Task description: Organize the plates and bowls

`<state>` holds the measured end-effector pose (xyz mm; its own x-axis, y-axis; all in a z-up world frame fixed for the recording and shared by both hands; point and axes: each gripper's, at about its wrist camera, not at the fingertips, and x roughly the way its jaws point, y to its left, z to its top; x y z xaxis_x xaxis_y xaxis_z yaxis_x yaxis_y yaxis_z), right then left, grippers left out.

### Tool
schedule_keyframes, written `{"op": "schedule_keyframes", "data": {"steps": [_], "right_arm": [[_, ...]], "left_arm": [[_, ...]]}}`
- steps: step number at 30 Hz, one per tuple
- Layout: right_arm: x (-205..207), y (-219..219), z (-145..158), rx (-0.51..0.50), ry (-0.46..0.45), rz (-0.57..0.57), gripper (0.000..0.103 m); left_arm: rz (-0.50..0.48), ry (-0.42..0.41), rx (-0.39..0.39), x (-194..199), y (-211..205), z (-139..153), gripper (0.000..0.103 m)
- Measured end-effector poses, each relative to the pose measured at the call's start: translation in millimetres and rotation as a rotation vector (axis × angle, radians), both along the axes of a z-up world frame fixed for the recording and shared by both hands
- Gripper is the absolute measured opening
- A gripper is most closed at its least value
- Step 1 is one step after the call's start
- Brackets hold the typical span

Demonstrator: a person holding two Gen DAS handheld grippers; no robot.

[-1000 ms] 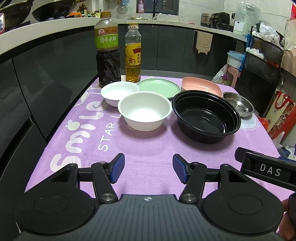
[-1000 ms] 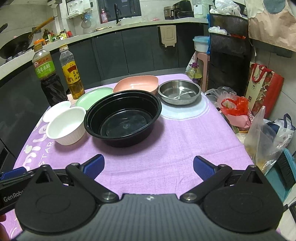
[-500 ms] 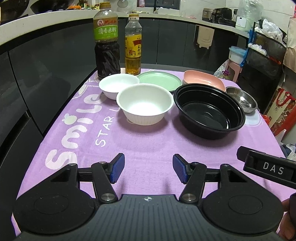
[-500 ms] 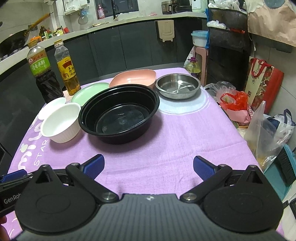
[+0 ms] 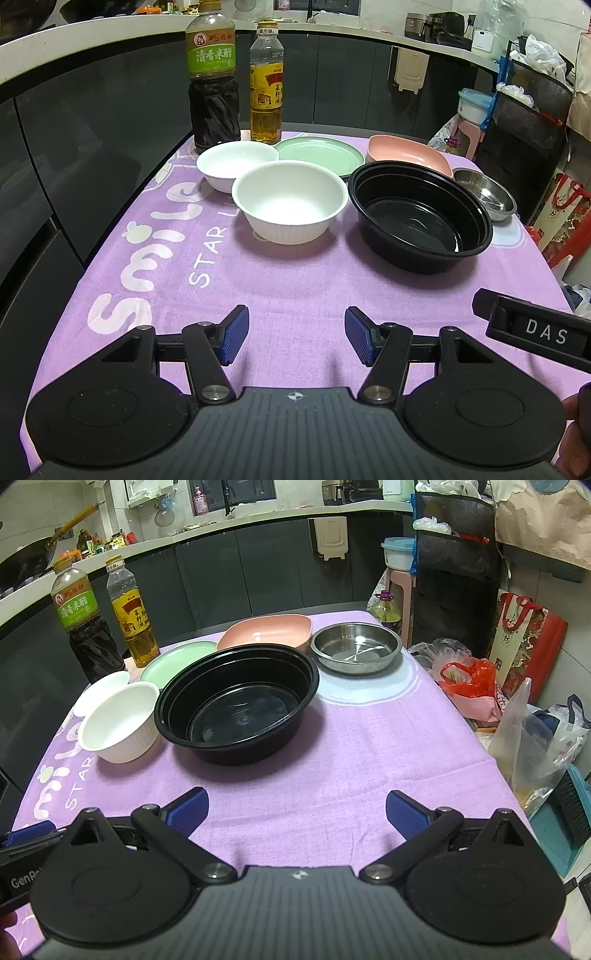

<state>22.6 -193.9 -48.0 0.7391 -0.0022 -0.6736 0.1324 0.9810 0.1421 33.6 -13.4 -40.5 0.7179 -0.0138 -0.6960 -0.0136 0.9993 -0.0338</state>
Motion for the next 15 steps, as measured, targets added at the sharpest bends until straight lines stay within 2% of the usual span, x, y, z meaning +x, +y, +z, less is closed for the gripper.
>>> {"op": "schedule_keyframes", "data": {"steps": [15], "right_arm": [[2.9, -1.1, -3.6, 0.009, 0.01, -0.004, 0.068]], "left_arm": [[0.003, 0.007, 0.003, 2.5, 0.5, -2.1, 0.054]]}}
